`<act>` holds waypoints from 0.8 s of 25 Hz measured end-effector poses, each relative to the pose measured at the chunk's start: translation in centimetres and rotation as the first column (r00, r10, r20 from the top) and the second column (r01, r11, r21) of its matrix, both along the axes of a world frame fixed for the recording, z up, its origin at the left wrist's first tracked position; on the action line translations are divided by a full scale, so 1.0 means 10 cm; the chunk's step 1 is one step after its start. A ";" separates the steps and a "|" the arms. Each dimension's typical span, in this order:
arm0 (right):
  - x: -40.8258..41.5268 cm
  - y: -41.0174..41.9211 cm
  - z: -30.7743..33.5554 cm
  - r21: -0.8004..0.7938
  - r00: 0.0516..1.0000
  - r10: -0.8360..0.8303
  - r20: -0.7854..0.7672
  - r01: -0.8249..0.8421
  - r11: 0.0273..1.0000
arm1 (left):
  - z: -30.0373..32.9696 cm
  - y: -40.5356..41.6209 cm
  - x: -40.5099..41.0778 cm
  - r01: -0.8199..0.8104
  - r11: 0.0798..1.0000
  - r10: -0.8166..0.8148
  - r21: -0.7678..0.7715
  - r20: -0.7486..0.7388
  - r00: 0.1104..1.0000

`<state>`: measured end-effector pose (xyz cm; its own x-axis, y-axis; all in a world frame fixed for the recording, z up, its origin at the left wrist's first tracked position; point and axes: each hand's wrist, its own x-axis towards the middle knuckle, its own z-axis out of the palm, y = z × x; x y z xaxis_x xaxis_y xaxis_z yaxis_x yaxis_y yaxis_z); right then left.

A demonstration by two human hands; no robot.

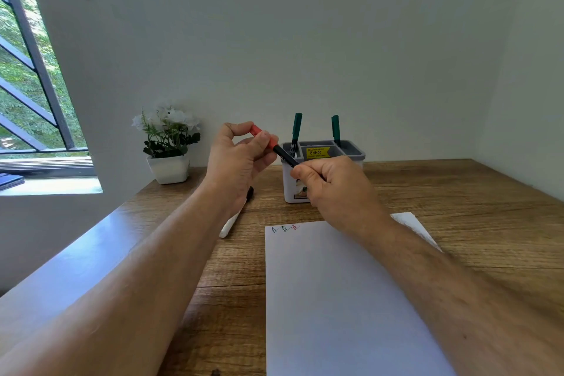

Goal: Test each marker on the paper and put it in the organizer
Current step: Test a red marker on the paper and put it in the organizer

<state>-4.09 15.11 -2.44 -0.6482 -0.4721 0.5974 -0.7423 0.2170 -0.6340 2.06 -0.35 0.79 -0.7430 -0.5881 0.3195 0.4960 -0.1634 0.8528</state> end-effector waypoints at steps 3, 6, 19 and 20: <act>-0.01 0.02 0.00 0.008 0.999 0.018 0.041 -0.018 1.000 | -0.01 0.06 0.00 0.009 0.998 -0.010 -0.070 -0.006 1.000; -0.01 0.01 -0.01 0.024 0.998 0.012 0.054 -0.013 1.000 | 0.03 0.08 0.02 -0.107 0.971 0.094 -0.213 -0.072 0.993; -0.06 0.05 0.03 -0.083 0.983 -0.167 -0.082 0.160 0.984 | 0.26 0.01 -0.29 -0.541 0.702 0.427 -0.464 -0.335 0.840; -0.07 0.05 0.03 -0.088 0.983 -0.168 -0.079 0.161 0.983 | 0.23 -0.01 -0.34 -0.540 0.693 0.442 -0.477 -0.311 0.841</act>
